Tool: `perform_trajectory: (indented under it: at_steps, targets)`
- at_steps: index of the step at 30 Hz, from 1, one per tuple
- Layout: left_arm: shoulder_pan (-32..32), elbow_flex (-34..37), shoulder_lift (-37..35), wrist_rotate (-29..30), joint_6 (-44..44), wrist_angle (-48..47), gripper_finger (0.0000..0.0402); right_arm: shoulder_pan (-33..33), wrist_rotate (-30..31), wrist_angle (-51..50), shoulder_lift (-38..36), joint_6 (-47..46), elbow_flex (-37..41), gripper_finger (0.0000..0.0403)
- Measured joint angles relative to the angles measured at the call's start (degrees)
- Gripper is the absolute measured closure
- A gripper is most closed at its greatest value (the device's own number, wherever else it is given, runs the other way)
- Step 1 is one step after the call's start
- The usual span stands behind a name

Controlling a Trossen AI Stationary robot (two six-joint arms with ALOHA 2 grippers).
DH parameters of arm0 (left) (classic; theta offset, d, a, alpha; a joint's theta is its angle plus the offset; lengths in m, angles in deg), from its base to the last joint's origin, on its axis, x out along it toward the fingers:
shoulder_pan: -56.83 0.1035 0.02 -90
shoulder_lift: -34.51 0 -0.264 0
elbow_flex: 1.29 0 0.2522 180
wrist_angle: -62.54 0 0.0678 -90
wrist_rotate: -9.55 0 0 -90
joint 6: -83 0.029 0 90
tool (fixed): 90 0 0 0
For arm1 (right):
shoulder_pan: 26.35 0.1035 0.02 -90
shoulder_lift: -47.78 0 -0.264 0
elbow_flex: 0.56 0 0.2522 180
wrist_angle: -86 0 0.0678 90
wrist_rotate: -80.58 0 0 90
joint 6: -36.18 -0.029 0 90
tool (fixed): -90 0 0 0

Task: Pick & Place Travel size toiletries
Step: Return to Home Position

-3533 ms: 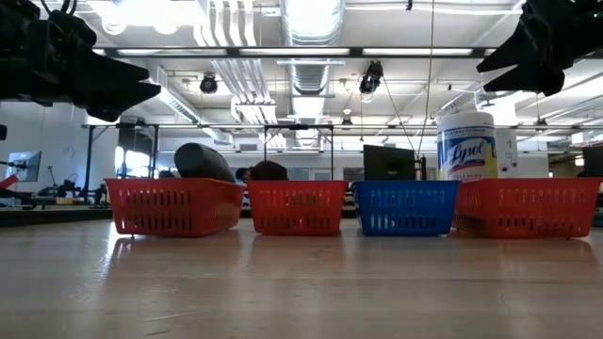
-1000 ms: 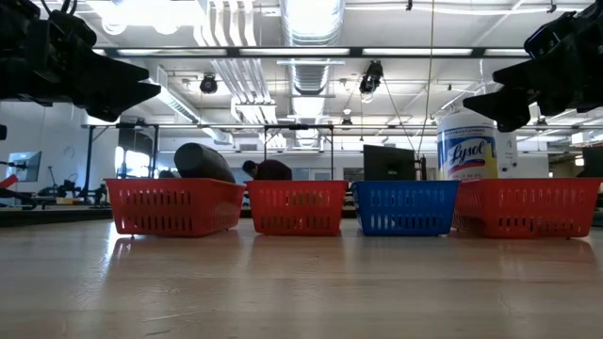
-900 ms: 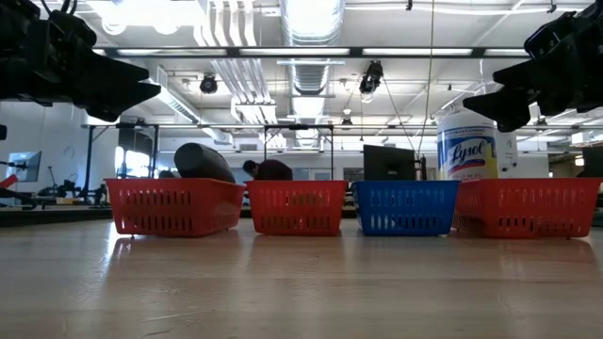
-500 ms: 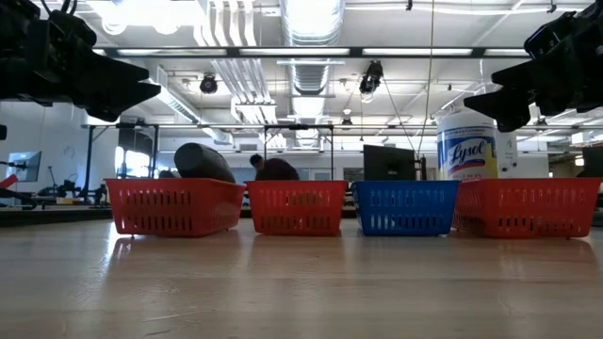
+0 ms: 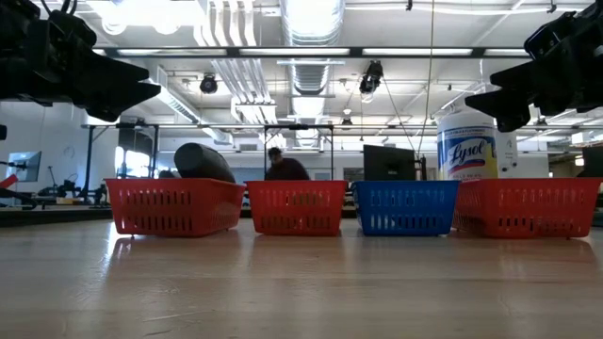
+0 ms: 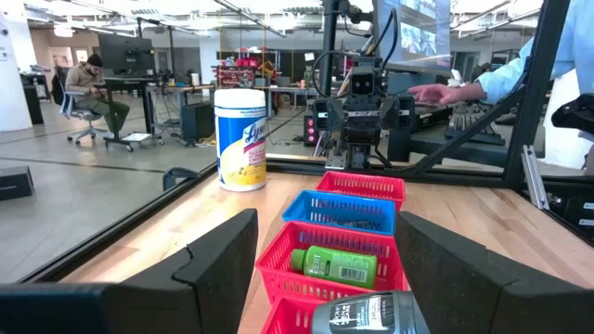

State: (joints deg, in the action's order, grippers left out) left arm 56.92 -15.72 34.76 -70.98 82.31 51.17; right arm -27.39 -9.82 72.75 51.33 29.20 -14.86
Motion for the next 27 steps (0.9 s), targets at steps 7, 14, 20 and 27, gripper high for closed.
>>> perform_trajectory:
  at_steps: [7,14,20,27]
  targets:
    - [0.00,0.00,-0.01,0.00,0.02,0.00,0.0142,0.00,0.00,0.01,0.00,-0.06,0.00,0.0124]
    - [-0.02,0.00,0.00,0.00,0.01,0.00,0.0142,0.00,0.00,0.02,0.00,0.03,0.00,0.0143]
    - [0.00,0.00,0.00,0.00,0.00,0.00,0.0142,0.00,0.01,0.01,-0.01,-0.04,0.00,0.0160]
    - [-0.02,0.00,0.00,0.00,0.02,0.00,0.0142,0.00,0.02,0.02,0.00,0.00,0.00,0.0174]
